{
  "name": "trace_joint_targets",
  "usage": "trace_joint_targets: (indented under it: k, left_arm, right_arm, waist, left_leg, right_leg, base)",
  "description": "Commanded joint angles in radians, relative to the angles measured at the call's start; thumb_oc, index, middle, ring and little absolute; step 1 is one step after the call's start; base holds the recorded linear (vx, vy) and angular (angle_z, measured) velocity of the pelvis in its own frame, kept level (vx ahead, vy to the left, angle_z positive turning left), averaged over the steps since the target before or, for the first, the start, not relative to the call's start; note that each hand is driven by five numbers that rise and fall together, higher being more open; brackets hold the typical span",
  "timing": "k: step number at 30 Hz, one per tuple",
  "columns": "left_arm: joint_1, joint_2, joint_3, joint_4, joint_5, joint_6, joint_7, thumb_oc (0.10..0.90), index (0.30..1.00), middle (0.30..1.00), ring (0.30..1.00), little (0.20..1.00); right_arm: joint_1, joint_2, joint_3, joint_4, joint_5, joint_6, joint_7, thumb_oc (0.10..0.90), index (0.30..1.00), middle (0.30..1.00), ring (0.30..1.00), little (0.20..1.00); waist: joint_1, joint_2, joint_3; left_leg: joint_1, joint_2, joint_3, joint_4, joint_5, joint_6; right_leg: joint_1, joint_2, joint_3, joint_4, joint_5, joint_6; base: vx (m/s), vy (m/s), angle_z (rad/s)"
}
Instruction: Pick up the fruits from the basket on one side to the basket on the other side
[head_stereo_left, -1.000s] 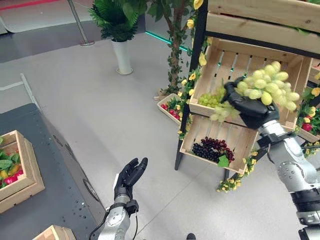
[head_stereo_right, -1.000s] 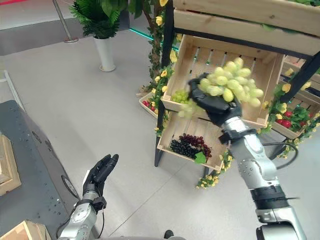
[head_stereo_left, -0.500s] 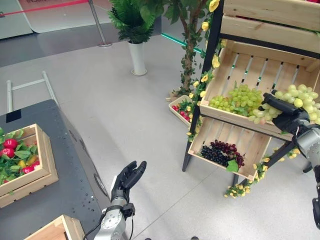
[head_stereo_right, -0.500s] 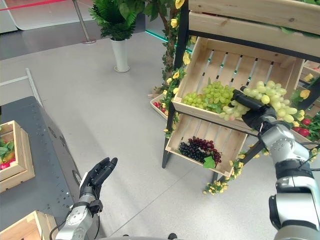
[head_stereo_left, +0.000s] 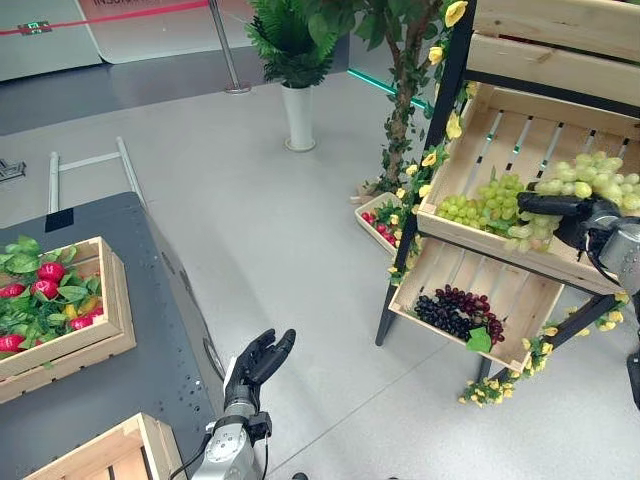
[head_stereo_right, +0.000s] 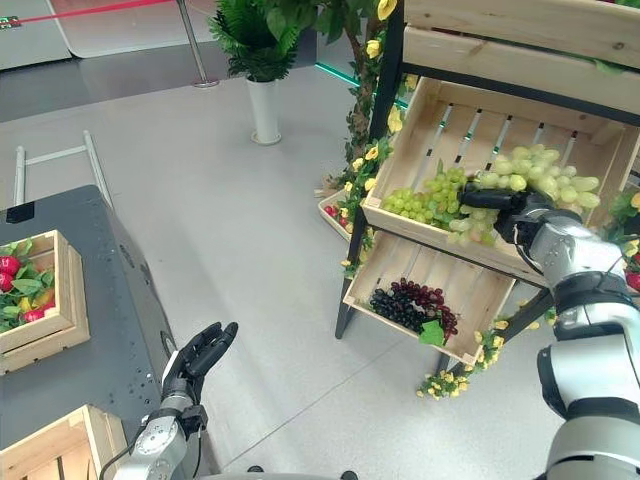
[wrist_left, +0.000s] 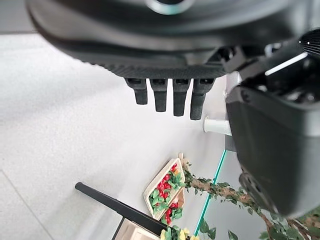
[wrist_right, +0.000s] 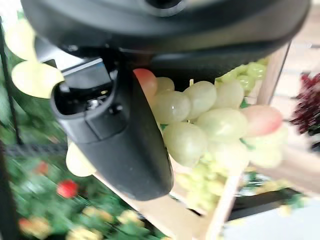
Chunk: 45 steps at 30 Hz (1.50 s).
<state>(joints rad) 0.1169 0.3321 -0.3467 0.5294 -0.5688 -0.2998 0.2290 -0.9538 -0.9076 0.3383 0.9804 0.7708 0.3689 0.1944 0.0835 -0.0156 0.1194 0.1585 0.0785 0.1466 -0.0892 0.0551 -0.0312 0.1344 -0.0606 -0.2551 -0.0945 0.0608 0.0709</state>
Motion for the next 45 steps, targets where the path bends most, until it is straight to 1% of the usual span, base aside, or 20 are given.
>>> trace_joint_targets:
  k: [1, 2, 4, 5, 8, 14, 17, 18, 22, 26, 32, 39, 42, 43, 45]
  left_arm:
    - [-0.096, 0.057, -0.04, -0.052, 0.006, -0.122, 0.0, 0.8, 0.9, 0.9, 0.9, 0.9]
    - [-0.097, 0.058, -0.041, -0.05, 0.004, -0.122, -0.003, 0.8, 0.9, 0.9, 0.9, 0.9]
    - [-0.098, 0.057, -0.04, -0.053, 0.004, -0.118, -0.003, 0.8, 0.9, 0.9, 0.9, 0.9]
    - [-0.099, 0.056, -0.04, -0.053, 0.005, -0.117, -0.003, 0.8, 0.9, 0.9, 0.9, 0.9]
    - [-0.1, 0.053, -0.042, -0.057, 0.009, -0.112, 0.005, 0.8, 0.9, 0.9, 0.9, 0.9]
    - [-0.1, 0.055, -0.043, -0.056, 0.008, -0.112, 0.012, 0.8, 0.9, 0.9, 0.9, 0.9]
    - [-0.098, 0.061, -0.039, -0.06, 0.005, -0.112, 0.014, 0.8, 0.9, 0.9, 0.9, 0.9]
    - [-0.097, 0.062, -0.038, -0.061, 0.004, -0.11, 0.014, 0.8, 0.9, 0.9, 0.9, 0.9]
    - [-0.098, 0.069, -0.036, -0.064, 0.001, -0.106, 0.013, 0.8, 0.9, 0.9, 0.9, 0.9]
    - [-0.097, 0.068, -0.039, -0.058, 0.001, -0.12, 0.01, 0.8, 0.9, 0.9, 0.9, 0.9]
    - [-0.095, 0.069, -0.046, -0.068, 0.005, -0.122, 0.016, 0.8, 0.9, 0.9, 0.9, 0.9]
    - [-0.095, 0.072, -0.048, -0.067, -0.001, -0.121, 0.01, 0.8, 0.9, 0.9, 0.9, 0.9]
    - [-0.094, 0.072, -0.055, -0.07, -0.001, -0.121, 0.013, 0.8, 0.9, 0.9, 0.9, 0.9]
    - [-0.095, 0.069, -0.058, -0.068, 0.001, -0.122, 0.016, 0.8, 0.9, 0.9, 0.9, 0.9]
    - [-0.095, 0.069, -0.059, -0.069, 0.001, -0.121, 0.017, 0.8, 0.9, 0.9, 0.9, 0.9]
  right_arm:
    - [-0.25, -0.115, 0.088, 0.026, -0.062, -0.077, 0.077, 0.4, 0.3, 0.3, 0.3, 0.3]
    - [-0.268, -0.107, 0.111, 0.037, -0.117, -0.077, 0.093, 0.4, 0.3, 0.3, 0.3, 0.3]
    - [-0.283, -0.101, 0.134, 0.047, -0.139, -0.075, 0.105, 0.4, 0.3, 0.3, 0.3, 0.3]
    - [-0.297, -0.093, 0.154, 0.06, -0.181, -0.07, 0.118, 0.4, 0.3, 0.3, 0.3, 0.3]
    - [-0.314, -0.082, 0.188, 0.088, -0.224, -0.07, 0.137, 0.4, 0.3, 0.3, 0.3, 0.3]
    - [-0.327, -0.074, 0.204, 0.156, -0.24, -0.038, 0.144, 0.4, 0.3, 0.3, 0.3, 0.3]
    - [-0.321, -0.087, 0.186, 0.202, -0.231, -0.014, 0.136, 0.4, 0.3, 0.3, 0.3, 0.3]
    - [-0.317, -0.09, 0.179, 0.21, -0.234, -0.011, 0.132, 0.8, 0.9, 0.9, 0.9, 0.9]
    - [-0.311, -0.107, 0.155, 0.224, -0.207, -0.005, 0.067, 0.8, 0.9, 0.9, 0.9, 0.9]
    - [-0.312, -0.127, 0.142, 0.234, -0.208, 0.005, 0.06, 0.8, 0.9, 0.9, 0.9, 0.9]
    - [-0.303, -0.142, 0.14, 0.236, -0.206, 0.026, 0.061, 0.8, 0.9, 0.9, 0.9, 0.9]
    - [-0.309, -0.146, 0.152, 0.244, -0.238, 0.049, 0.063, 0.8, 0.9, 0.9, 0.9, 0.9]
    - [-0.313, -0.155, 0.161, 0.249, -0.275, 0.061, 0.055, 0.8, 0.9, 0.9, 0.9, 0.9]
    - [-0.322, -0.161, 0.172, 0.256, -0.311, 0.081, 0.061, 0.8, 0.9, 0.9, 0.9, 0.9]
    - [-0.326, -0.164, 0.179, 0.259, -0.328, 0.087, 0.058, 0.8, 0.9, 0.9, 0.9, 0.9]
  waist:
    - [0.04, -0.082, -0.039]
    - [0.045, -0.082, -0.038]
    - [0.048, -0.082, -0.038]
    - [0.053, -0.082, -0.037]
    - [0.061, -0.082, -0.032]
    - [0.073, -0.078, -0.026]
    - [0.078, -0.075, -0.023]
    - [0.079, -0.075, -0.022]
    - [0.078, -0.073, -0.016]
    - [0.074, -0.071, -0.011]
    - [0.067, -0.07, -0.014]
    - [0.064, -0.07, -0.014]
    - [0.063, -0.072, -0.013]
    - [0.062, -0.073, -0.014]
    - [0.062, -0.073, -0.014]
  left_leg:
    - [0.017, -0.047, -0.023, 0.002, -0.138, -0.005]
    - [0.015, -0.047, -0.026, 0.002, -0.135, -0.006]
    - [0.013, -0.048, -0.028, 0.002, -0.133, -0.007]
    - [0.012, -0.048, -0.028, 0.002, -0.131, -0.007]
    - [0.01, -0.049, -0.035, 0.002, -0.128, -0.007]
    - [0.004, -0.05, -0.042, 0.002, -0.124, -0.007]
    - [0.001, -0.049, -0.043, 0.002, -0.122, -0.008]
    - [0.0, -0.048, -0.042, 0.002, -0.122, -0.008]
    - [-0.001, -0.046, -0.041, 0.002, -0.12, -0.009]
    - [-0.001, -0.046, -0.041, 0.002, -0.119, -0.009]
    - [0.0, -0.047, -0.037, 0.002, -0.121, -0.008]
    - [0.003, -0.045, -0.03, 0.002, -0.121, -0.008]
    - [0.004, -0.045, -0.028, 0.002, -0.122, -0.007]
    - [0.004, -0.045, -0.027, 0.002, -0.122, -0.008]
    - [0.004, -0.045, -0.026, 0.002, -0.122, -0.008]
  right_leg:
    - [0.05, 0.007, -0.013, 0.007, -0.1, -0.029]
    - [0.051, 0.007, -0.017, 0.007, -0.1, -0.029]
    - [0.051, 0.006, -0.019, 0.007, -0.1, -0.029]
    - [0.052, 0.005, -0.025, 0.007, -0.1, -0.029]
    - [0.053, 0.004, -0.031, 0.007, -0.099, -0.028]
    - [0.054, 0.003, -0.04, 0.007, -0.099, -0.029]
    - [0.054, 0.003, -0.045, 0.007, -0.101, -0.029]
    - [0.054, 0.003, -0.045, 0.007, -0.101, -0.029]
    - [0.052, 0.004, -0.045, 0.007, -0.099, -0.029]
    - [0.052, 0.005, -0.041, 0.007, -0.1, -0.029]
    - [0.051, 0.005, -0.035, 0.007, -0.099, -0.028]
    - [0.05, 0.005, -0.031, 0.007, -0.1, -0.029]
    - [0.051, 0.006, -0.03, 0.007, -0.1, -0.028]
    - [0.051, 0.006, -0.029, 0.007, -0.1, -0.028]
    - [0.051, 0.006, -0.029, 0.007, -0.1, -0.028]
  base:
    - [-0.02, -0.005, 0.09]
    - [-0.01, -0.001, 0.05]
    - [-0.01, 0.0, 0.04]
    - [0.0, 0.0, 0.0]
    - [0.0, 0.0, 0.0]
    - [0.0, -0.002, 0.09]
    - [-0.01, -0.002, 0.06]
    - [0.0, 0.0, 0.0]
    - [0.0, 0.0, 0.0]
    - [0.0, 0.0, 0.0]
    - [0.0, 0.0, 0.0]
    - [0.0, 0.0, 0.0]
    - [0.0, 0.0, 0.0]
    - [0.0, 0.0, 0.0]
    - [0.0, 0.0, 0.0]
